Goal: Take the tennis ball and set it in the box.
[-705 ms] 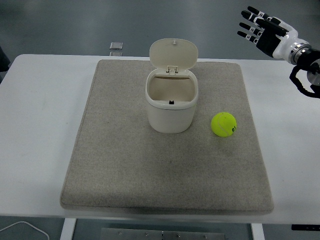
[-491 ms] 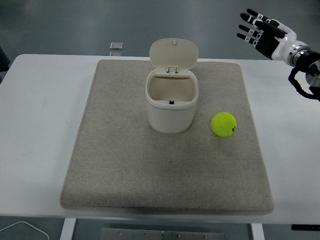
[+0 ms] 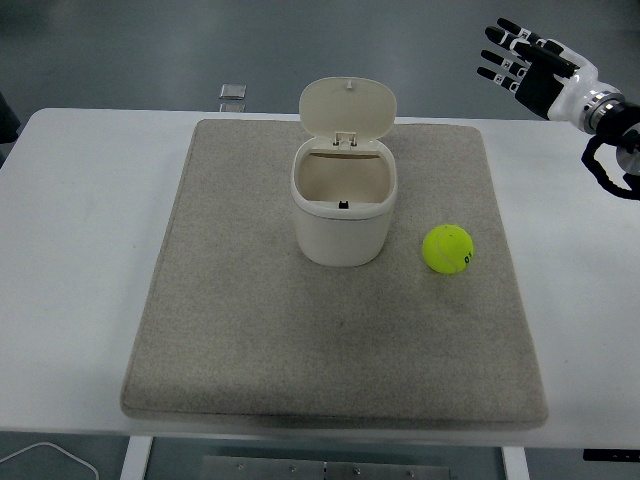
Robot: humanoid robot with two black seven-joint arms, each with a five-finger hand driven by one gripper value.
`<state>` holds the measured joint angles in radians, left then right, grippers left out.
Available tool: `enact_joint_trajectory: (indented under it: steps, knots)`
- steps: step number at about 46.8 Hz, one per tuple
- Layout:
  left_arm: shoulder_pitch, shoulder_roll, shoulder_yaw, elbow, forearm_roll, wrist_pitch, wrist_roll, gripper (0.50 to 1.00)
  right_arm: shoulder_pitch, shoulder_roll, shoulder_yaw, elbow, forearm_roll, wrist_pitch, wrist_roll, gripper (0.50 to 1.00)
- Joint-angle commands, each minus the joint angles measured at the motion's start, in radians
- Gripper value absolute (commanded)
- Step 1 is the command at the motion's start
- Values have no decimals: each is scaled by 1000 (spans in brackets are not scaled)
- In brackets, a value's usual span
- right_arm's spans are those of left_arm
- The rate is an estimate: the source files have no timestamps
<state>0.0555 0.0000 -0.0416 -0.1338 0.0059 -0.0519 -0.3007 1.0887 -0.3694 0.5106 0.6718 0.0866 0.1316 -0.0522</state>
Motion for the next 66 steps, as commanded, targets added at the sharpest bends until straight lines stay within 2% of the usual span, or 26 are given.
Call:
enact_joint_trajectory:
  steps: [1, 9, 16, 24, 27, 34, 43, 47, 57, 66]
  knots:
    - [0, 0, 0, 5, 0, 1, 0, 992, 2, -2, -44, 0, -13, 9, 0, 934]
    - [0, 0, 0, 2, 0, 0, 0, 992, -1, -6, -99, 3, -62, 66, 2, 934]
    - [0, 0, 0, 3, 0, 0, 0, 992, -1, -17, -100, 3, -175, 118, 2, 934]
    - [0, 0, 0, 3, -1, 0, 0, 992, 7, -48, -101, 3, -330, 215, 2, 934]
    - [0, 0, 0, 3, -1, 0, 0, 992, 10, -57, -101, 3, -398, 232, 2, 934]
    - [0, 0, 0, 3, -1, 0, 0, 992, 13, -71, -101, 2, -498, 234, 3, 934]
    - [0, 0, 0, 3, -1, 1, 0, 992, 13, -63, -103, 2, -501, 197, 12, 934]
    - [0, 0, 0, 3, -1, 1, 0, 992, 10, -63, -110, 2, -502, 201, 17, 934]
    - [0, 0, 0, 3, 0, 1, 0, 992, 14, -75, -132, 6, -501, 209, 126, 932]
    - [0, 0, 0, 3, 0, 0, 0, 992, 11, -125, -126, 15, -498, 209, 132, 932]
